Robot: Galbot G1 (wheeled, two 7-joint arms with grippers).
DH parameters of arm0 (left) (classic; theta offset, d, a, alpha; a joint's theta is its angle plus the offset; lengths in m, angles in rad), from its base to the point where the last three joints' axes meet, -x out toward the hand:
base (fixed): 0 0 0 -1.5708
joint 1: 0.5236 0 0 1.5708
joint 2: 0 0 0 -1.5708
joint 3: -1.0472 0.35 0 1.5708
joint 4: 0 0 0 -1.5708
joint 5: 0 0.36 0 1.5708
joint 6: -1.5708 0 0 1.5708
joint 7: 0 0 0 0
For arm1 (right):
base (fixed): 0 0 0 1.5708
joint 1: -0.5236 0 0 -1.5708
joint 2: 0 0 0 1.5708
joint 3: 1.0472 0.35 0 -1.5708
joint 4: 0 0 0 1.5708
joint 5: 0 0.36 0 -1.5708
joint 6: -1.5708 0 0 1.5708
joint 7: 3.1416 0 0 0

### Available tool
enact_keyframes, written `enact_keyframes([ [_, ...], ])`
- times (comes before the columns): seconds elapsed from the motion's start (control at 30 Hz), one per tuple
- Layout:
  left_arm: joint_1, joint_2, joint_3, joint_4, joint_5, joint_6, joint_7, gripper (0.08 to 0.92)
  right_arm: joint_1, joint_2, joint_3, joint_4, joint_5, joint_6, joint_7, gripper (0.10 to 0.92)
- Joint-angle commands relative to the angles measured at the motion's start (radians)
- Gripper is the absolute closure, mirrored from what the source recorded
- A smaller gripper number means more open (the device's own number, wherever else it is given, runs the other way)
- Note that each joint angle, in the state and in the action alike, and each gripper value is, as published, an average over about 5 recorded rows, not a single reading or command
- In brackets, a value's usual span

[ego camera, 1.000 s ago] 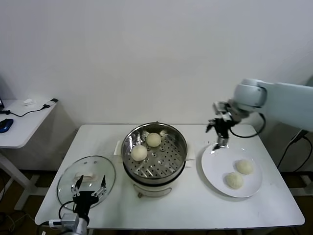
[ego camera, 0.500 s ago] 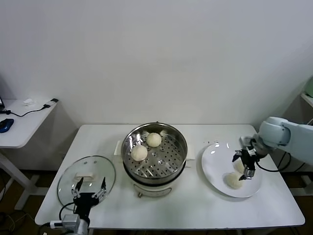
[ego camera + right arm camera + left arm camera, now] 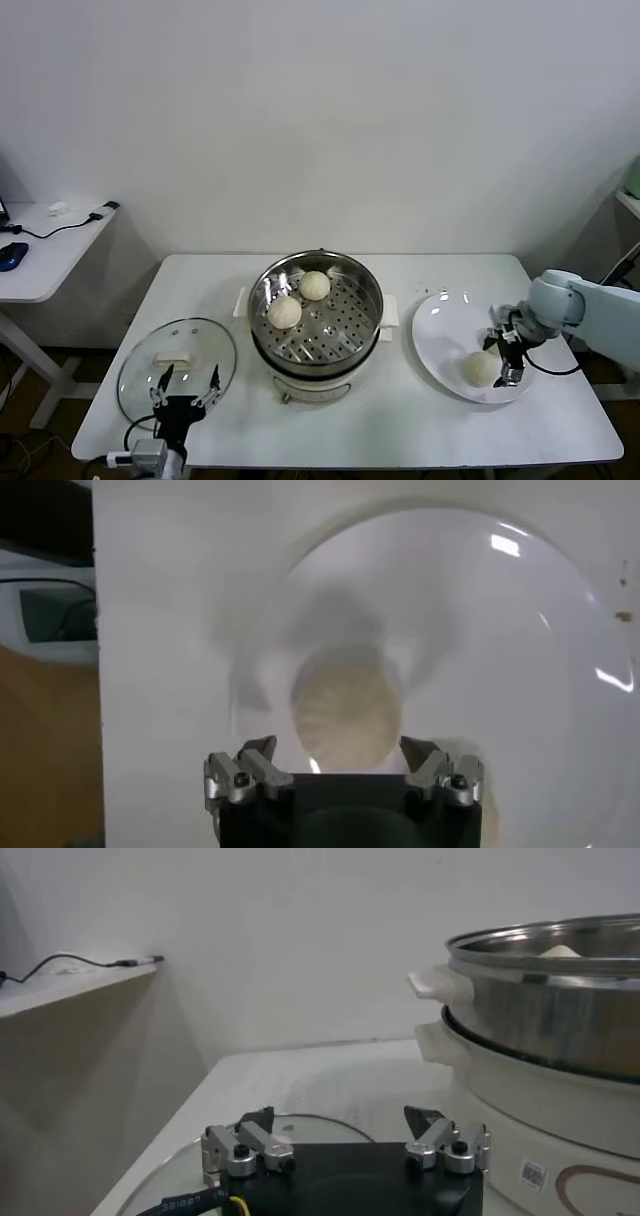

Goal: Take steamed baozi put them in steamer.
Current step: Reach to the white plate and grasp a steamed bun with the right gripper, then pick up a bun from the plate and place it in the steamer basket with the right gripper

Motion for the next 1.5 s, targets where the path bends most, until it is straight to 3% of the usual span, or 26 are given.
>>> enact_keyframes([
  [0.03,-0.001,0.001,0.002,0.001,0.002,0.000,0.001,0.177,-0.054,0.035,0.046,-0.027,-0.016,-0.004,0.011,0.203],
  [0.23,0.000,0.001,0.001,-0.001,0.001,-0.002,0.000,0.177,-0.046,0.041,0.021,-0.026,-0.036,-0.002,0.003,0.212],
  [0.63,0.004,-0.002,0.001,-0.008,0.001,-0.002,0.000,0.177,-0.021,0.033,0.021,-0.017,-0.063,0.003,-0.022,0.349],
  [1.0,0.004,-0.004,0.005,-0.016,0.002,-0.005,-0.002,0.177,0.264,0.011,-0.038,0.064,-0.084,0.105,-0.128,0.402],
  [1.23,0.003,0.000,0.007,-0.021,0.002,-0.005,-0.001,0.177,0.653,0.180,-0.079,0.067,-0.076,0.338,-0.254,0.406],
  [1.5,-0.004,0.002,0.007,-0.022,0.002,0.001,0.001,0.177,0.721,0.431,0.043,0.271,0.059,0.407,-0.289,0.398],
])
